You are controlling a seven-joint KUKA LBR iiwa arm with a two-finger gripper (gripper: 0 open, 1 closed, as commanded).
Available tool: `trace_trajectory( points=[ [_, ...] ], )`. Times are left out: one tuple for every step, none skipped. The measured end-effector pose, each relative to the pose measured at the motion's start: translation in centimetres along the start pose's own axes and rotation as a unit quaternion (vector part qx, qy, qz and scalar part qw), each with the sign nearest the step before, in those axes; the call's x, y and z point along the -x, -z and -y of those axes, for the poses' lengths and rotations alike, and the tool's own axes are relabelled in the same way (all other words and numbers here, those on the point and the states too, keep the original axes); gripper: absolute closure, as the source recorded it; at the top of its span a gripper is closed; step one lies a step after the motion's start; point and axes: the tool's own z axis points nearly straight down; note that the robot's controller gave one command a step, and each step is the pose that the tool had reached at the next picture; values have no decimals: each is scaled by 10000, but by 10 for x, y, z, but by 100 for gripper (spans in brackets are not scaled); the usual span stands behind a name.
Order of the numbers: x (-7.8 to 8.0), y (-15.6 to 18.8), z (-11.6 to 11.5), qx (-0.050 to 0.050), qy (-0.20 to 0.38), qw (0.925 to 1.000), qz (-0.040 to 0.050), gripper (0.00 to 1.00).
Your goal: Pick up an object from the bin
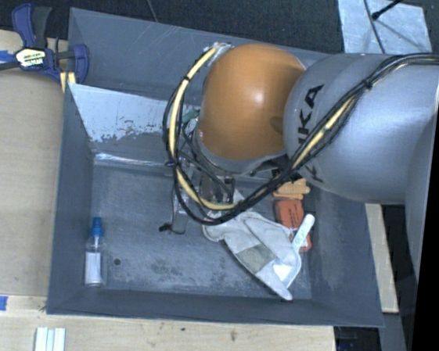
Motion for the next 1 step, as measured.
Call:
trace_trajectory(
  points=[
    [0,0,0,0,0,10000,0,0]
  ],
)
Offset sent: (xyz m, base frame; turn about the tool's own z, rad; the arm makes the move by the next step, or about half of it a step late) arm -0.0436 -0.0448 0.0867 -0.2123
